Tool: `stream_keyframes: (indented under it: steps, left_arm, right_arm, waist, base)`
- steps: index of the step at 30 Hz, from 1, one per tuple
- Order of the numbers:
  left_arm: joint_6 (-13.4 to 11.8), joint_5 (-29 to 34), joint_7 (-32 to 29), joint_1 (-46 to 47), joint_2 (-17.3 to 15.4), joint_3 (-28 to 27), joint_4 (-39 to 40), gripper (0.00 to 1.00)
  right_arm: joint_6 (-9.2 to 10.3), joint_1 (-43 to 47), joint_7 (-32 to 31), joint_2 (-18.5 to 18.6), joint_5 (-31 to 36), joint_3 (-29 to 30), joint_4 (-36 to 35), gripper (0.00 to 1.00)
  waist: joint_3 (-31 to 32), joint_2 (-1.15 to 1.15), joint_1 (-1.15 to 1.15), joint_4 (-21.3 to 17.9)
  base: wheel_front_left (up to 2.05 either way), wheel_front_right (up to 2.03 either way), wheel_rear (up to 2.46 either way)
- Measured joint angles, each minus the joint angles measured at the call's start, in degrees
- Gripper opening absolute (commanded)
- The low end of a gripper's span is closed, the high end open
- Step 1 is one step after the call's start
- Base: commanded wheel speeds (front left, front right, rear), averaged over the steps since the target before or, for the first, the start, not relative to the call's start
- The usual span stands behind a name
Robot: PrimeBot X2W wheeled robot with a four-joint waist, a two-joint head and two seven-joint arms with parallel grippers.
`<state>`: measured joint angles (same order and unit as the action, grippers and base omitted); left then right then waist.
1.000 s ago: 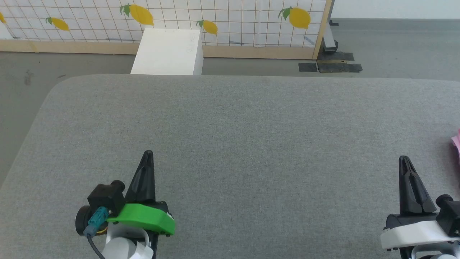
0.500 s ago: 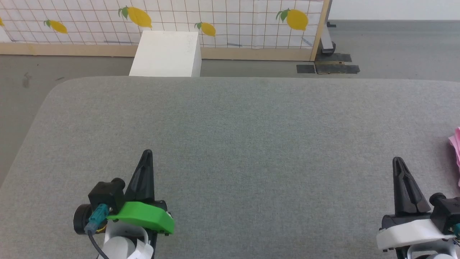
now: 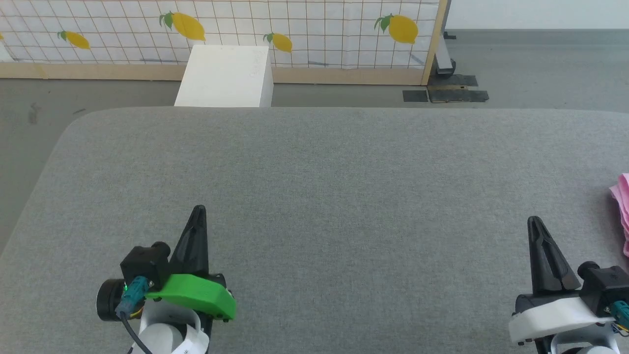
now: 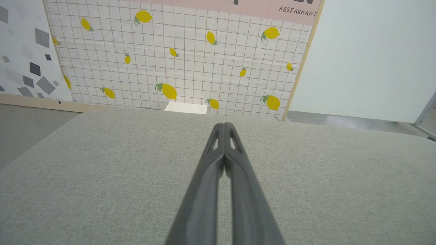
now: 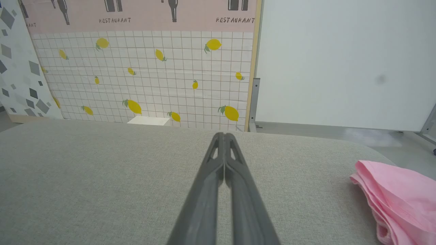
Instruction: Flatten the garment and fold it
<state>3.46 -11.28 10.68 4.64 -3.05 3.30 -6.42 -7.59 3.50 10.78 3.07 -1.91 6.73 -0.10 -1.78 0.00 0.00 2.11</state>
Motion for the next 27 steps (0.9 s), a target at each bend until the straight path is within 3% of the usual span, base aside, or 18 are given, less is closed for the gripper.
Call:
stream_keyframes:
  steps: [27]
  left_arm:
    - [-1.0, 3.2, -3.0, -1.1, 0.0, -0.9, 1.7, 0.00]
  right_arm:
    - [0.01, -0.6, -3.2, 0.0, 0.4, -1.9, 0.0, 0.00]
  waist:
    - [0.5, 0.00, 0.00, -0.6]
  base:
    - [0.00, 0.00, 0.00]
